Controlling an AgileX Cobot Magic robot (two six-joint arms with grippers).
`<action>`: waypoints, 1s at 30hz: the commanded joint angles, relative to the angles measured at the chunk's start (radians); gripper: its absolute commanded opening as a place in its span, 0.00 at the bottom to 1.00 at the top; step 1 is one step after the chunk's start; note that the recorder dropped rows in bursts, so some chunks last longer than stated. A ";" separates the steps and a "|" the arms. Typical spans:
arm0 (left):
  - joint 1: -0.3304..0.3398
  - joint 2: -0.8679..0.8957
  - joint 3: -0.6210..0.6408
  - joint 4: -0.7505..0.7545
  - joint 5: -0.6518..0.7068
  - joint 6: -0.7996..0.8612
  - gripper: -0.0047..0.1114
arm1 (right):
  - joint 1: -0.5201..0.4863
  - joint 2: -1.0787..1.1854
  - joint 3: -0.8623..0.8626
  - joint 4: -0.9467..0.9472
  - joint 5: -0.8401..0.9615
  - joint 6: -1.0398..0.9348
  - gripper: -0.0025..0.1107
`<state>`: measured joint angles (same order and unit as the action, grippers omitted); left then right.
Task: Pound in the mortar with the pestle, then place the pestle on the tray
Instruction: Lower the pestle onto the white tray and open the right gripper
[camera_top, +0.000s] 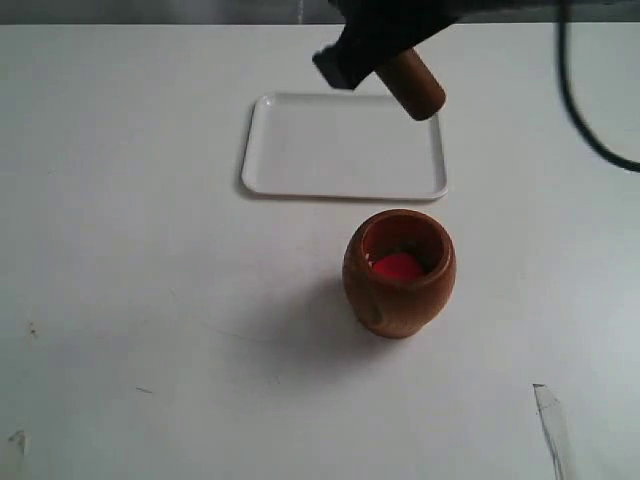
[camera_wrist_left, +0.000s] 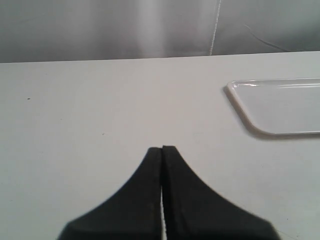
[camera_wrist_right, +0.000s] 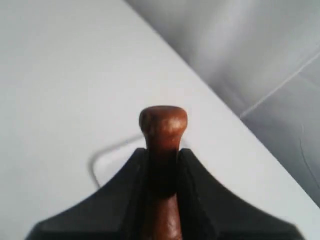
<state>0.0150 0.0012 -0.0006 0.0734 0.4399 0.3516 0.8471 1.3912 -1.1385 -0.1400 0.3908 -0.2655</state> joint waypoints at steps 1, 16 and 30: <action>-0.008 -0.001 0.001 -0.007 -0.003 -0.008 0.04 | 0.000 0.191 -0.098 -0.200 0.165 -0.087 0.02; -0.008 -0.001 0.001 -0.007 -0.003 -0.008 0.04 | -0.001 0.570 -0.369 -0.466 0.218 -0.032 0.02; -0.008 -0.001 0.001 -0.007 -0.003 -0.008 0.04 | -0.001 0.451 -0.393 -0.455 0.224 0.005 0.02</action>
<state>0.0150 0.0012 -0.0006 0.0734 0.4399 0.3516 0.8471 1.8714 -1.5269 -0.6203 0.6137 -0.2645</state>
